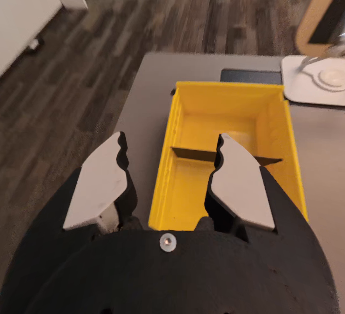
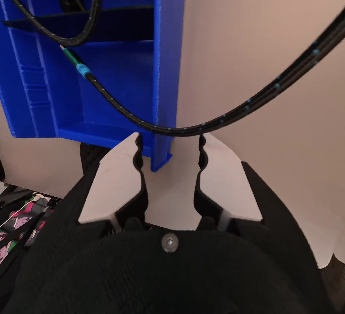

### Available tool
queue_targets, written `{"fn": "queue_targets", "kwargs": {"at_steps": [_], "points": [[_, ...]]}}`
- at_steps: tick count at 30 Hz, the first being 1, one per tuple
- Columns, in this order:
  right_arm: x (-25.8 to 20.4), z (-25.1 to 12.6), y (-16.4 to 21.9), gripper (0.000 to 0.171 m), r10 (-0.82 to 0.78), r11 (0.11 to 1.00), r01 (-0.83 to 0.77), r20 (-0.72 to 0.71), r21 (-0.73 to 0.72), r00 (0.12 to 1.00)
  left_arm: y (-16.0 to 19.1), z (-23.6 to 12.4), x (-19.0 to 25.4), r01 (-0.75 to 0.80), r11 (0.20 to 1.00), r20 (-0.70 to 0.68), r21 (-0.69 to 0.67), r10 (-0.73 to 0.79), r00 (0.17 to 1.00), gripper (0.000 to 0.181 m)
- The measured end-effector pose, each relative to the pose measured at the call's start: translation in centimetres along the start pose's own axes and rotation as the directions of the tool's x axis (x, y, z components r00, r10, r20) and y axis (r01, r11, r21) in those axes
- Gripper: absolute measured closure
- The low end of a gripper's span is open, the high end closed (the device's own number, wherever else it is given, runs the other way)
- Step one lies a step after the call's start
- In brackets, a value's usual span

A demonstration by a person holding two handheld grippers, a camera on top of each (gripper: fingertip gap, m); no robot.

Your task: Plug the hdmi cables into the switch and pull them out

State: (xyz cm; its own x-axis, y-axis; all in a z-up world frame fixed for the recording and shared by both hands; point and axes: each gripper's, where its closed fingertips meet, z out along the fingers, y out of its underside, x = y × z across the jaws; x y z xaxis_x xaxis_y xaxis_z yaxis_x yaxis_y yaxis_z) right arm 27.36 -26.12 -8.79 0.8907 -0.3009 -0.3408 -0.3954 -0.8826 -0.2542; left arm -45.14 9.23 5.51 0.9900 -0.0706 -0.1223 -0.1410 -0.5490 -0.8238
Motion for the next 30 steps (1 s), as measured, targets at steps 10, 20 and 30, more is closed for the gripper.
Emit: {"fn": "queue_targets", "kwargs": {"at_steps": [10, 20, 30], "points": [[-0.9, 3.9, 0.0, 0.142, -0.013, 0.985, 0.028, 0.093, -0.17, 0.996, 10.3, 3.5, -3.9, 0.201, 0.883, -0.24, -0.425, -0.324, 0.915, 0.096], [-0.4, 4.3, 0.3, 0.161, -0.14, 0.948, 0.125, -0.032, -0.293, 0.99, 16.0, 4.7, 0.2, -0.006, 0.733, -0.372, -0.68, -0.338, 0.864, 0.156], [-4.1, 6.1, -0.9, 0.161, -0.315, 0.878, 0.262, -0.072, -0.4, 0.946, 17.4, 4.6, 1.8, -0.435, 0.644, -0.482, -0.629, 0.115, 0.868, 0.172]]}}
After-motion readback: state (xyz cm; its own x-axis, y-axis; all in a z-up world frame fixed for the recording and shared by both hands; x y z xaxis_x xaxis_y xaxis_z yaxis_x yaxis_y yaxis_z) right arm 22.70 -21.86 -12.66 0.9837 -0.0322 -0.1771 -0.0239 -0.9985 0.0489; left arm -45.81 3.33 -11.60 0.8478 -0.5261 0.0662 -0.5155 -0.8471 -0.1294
